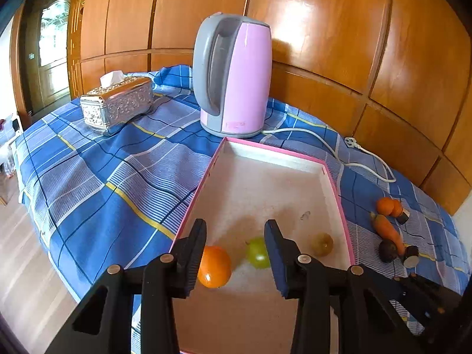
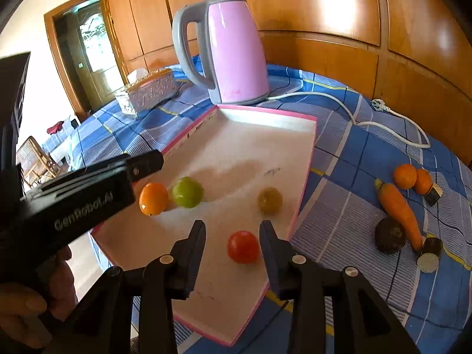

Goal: Organize fruits
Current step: 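Carry tomato and lime over the tray and release both inside it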

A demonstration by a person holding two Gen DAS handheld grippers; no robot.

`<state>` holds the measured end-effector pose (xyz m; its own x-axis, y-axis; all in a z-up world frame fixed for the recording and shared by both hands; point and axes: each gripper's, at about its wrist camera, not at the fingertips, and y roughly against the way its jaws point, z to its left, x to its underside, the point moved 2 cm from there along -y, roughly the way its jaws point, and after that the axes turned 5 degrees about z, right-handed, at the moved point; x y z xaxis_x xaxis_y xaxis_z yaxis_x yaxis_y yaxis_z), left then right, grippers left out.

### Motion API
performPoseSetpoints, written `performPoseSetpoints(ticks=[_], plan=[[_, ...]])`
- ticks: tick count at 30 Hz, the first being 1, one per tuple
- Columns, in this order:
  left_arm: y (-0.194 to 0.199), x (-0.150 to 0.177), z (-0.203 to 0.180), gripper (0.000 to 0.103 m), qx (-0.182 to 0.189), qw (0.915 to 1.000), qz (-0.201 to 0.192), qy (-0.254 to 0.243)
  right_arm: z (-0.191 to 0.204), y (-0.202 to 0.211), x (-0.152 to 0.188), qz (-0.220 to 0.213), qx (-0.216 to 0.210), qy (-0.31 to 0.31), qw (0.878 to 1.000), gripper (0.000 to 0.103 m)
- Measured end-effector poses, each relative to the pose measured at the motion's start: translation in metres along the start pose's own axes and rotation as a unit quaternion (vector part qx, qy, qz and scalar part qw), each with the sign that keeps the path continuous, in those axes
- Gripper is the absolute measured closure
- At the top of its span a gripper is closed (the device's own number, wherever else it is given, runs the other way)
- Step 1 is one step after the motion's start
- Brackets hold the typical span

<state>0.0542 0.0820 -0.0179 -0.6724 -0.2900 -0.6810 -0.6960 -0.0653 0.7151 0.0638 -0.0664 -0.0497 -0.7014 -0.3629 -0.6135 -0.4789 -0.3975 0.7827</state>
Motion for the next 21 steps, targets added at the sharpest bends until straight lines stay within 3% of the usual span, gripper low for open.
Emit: performPoseSetpoints(ticks=[2,8,14,21], plan=[[0.000,0.001,-0.001,0.062,-0.002,1.0000,0.001,-0.001,0.001,0.002,0.003,-0.003,0.018,0.004,1.000,0.041],[0.006,0.002,-0.010,0.062,-0.001,0.9998,-0.008,-0.016,-0.002,0.023,0.006,-0.044,0.077,0.007,0.996,0.033],[0.013,0.005,-0.021,0.059,0.005,0.9993,-0.017,-0.033,-0.008,0.052,0.007,-0.095,0.150,0.019,0.984,0.031],[0.016,0.013,-0.037,0.059,0.019,0.9981,-0.015,-0.057,-0.031,0.062,0.011,-0.093,0.144,-0.021,0.985,0.031]])
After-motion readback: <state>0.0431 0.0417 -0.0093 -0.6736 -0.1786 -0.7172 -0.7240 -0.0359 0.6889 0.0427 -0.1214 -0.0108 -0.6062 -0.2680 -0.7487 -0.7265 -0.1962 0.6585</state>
